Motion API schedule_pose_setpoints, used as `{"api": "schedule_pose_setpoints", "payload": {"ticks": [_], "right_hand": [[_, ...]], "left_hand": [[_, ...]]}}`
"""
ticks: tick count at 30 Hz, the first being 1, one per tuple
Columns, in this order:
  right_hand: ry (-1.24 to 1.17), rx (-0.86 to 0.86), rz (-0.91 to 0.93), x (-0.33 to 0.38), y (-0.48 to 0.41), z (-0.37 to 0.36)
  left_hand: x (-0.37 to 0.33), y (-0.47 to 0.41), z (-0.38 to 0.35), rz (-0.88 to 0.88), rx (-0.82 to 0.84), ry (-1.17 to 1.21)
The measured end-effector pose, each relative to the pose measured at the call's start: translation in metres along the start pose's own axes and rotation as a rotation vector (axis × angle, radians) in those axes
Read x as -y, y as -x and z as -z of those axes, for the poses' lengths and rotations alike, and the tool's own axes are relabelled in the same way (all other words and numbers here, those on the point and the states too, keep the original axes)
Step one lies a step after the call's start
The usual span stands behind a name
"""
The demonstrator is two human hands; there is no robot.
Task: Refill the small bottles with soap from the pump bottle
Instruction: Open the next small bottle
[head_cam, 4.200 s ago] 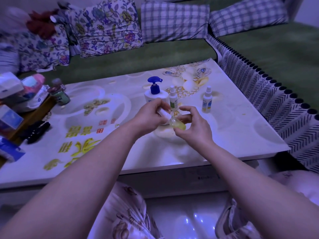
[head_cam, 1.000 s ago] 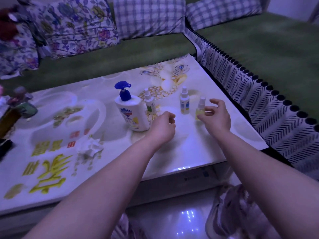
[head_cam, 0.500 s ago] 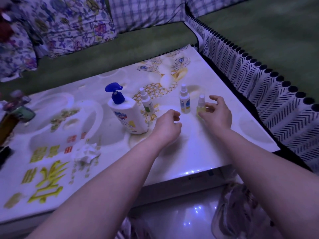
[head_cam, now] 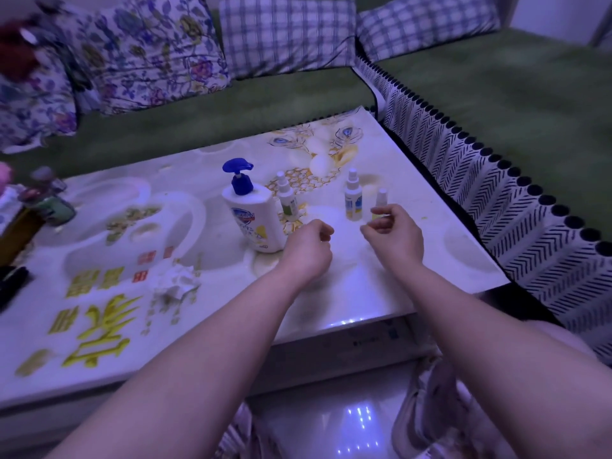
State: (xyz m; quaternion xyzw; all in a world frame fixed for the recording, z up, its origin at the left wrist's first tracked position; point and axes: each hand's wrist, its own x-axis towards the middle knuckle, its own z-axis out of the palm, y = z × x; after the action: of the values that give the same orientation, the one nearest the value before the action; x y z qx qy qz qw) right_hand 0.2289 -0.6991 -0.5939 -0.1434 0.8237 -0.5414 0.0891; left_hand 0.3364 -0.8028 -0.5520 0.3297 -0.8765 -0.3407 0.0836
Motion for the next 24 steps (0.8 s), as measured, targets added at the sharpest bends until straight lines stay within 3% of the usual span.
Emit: {"api": "schedule_pose_setpoints", "payload": {"ticks": [7, 15, 24], "right_hand": [[-0.015, 0.101, 0.071, 0.035, 0.011, -0.036], [0.080, 0.212, 0.063, 0.050, 0.001, -0.078], [0.155, 0.244, 0.026, 0.058, -0.034, -0.124]], "left_hand": [[0.036, 0.018, 0.036, 0.085, -0.091, -0.005], [0.084, 0.012, 0.073, 0.272, -0.306, -0.035], [0.121, -0.017, 0.083, 0.372, -0.354, 0.025]]}}
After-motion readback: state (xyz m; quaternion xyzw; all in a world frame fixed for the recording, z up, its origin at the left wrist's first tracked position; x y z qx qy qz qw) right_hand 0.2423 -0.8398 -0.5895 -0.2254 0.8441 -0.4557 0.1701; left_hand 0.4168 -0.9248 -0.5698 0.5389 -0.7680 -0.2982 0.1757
